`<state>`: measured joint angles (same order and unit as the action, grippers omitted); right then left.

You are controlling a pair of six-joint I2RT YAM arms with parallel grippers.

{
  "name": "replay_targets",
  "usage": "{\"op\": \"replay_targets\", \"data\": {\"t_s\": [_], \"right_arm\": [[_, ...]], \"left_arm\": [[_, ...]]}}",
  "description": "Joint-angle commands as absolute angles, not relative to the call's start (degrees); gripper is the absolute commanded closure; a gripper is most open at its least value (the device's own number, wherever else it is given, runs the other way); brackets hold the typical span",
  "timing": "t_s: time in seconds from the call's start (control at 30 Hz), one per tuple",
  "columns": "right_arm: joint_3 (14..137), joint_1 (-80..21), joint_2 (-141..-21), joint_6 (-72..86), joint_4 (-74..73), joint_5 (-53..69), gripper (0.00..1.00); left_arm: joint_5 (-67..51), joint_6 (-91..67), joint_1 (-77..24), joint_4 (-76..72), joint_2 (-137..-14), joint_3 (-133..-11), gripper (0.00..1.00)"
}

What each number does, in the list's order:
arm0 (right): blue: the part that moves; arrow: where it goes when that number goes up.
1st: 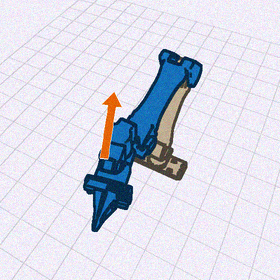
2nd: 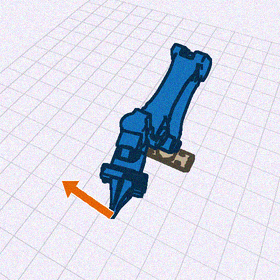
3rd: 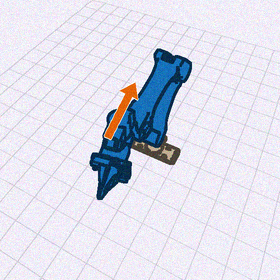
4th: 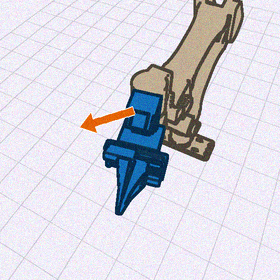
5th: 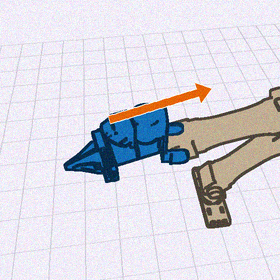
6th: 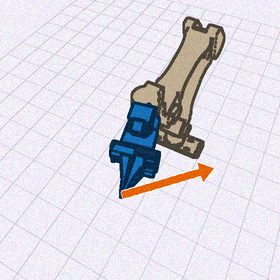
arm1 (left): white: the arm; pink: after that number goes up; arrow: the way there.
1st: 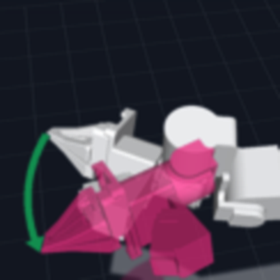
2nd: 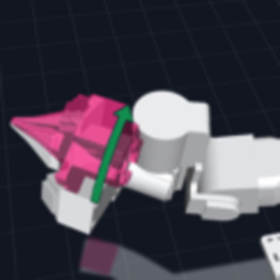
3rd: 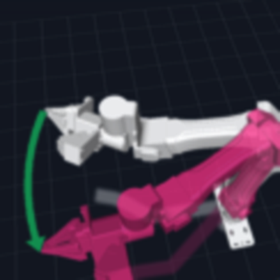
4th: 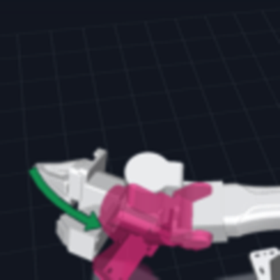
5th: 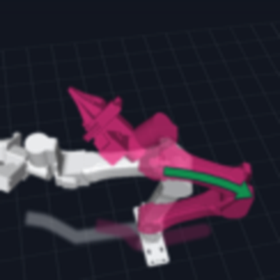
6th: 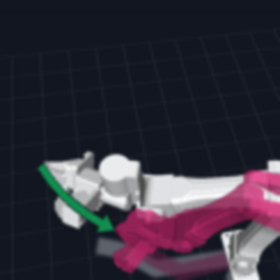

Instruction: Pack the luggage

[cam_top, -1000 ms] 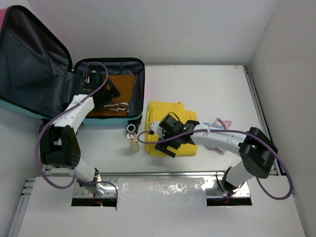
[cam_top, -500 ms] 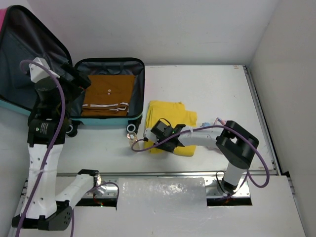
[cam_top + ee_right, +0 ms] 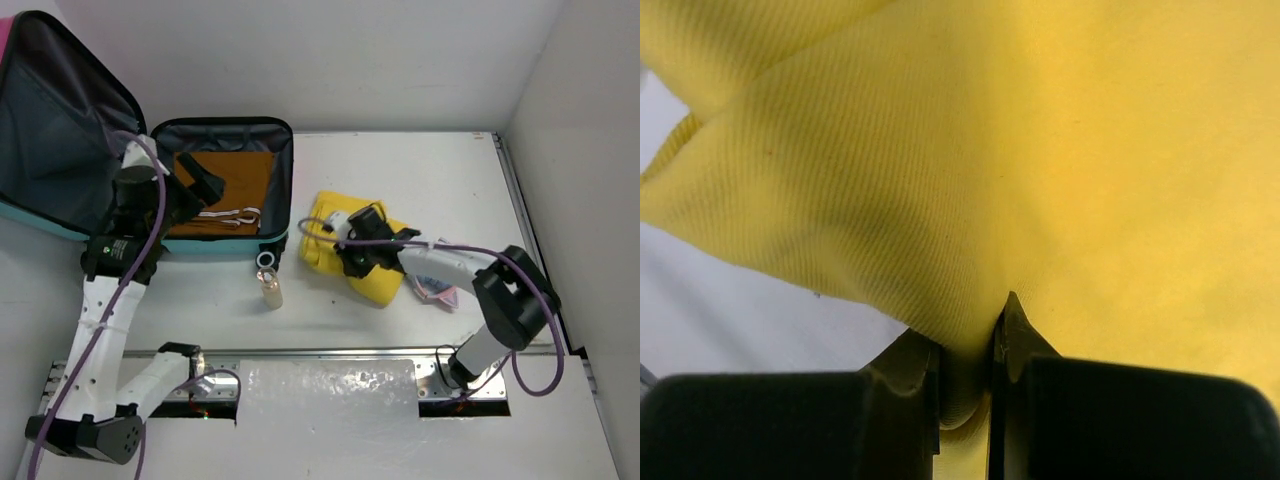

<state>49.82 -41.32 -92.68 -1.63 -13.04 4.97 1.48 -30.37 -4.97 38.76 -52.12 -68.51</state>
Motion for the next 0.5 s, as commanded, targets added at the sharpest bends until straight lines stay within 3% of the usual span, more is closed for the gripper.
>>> {"op": "replay_targets", "data": {"t_s": [0.0, 0.2, 0.33, 0.47], "right_arm": [[51.6, -35.0, -86.8, 10.6, -8.7, 13.6, 1.0], [57.7, -30.8, -87.5, 16.1, -11.2, 13.5, 1.0], [59.8, -28.2, -88.9, 22.6, -7.0, 15.5, 1.0], [62.0, -27.6, -89.9, 26.2, -3.8, 15.9, 1.0]], "left_arm": [[-3.5, -35.8, -8.5, 31.9, -51.2, -65.9, 0.0], [5.9, -41.7, -22.3, 28.8, -57.7, -71.8, 0.0], [11.6, -42.0, -33.2, 29.4, -70.4, -80.3, 0.0], [10.1, -42.9, -34.8, 26.6, -77.4, -80.0, 0.0]]}}
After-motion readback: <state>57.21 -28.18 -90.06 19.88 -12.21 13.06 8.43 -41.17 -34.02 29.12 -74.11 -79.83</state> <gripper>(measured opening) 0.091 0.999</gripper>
